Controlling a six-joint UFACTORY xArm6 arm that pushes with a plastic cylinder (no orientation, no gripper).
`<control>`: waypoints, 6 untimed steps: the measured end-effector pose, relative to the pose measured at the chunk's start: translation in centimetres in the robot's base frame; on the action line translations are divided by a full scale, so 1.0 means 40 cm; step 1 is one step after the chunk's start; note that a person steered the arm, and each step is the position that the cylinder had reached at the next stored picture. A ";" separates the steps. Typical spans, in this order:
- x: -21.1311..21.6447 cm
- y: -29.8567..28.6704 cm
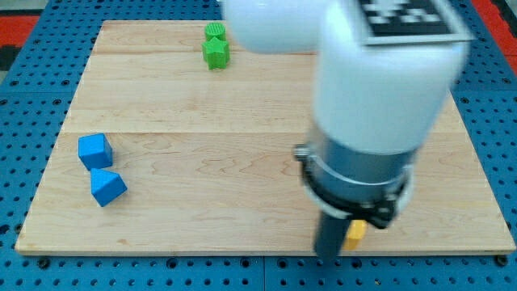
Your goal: Slide the yellow heart to the right of the hexagon
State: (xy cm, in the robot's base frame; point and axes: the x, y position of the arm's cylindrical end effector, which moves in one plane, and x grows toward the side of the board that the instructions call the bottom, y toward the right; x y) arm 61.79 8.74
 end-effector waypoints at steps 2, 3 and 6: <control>-0.083 0.042; -0.073 -0.042; -0.075 0.148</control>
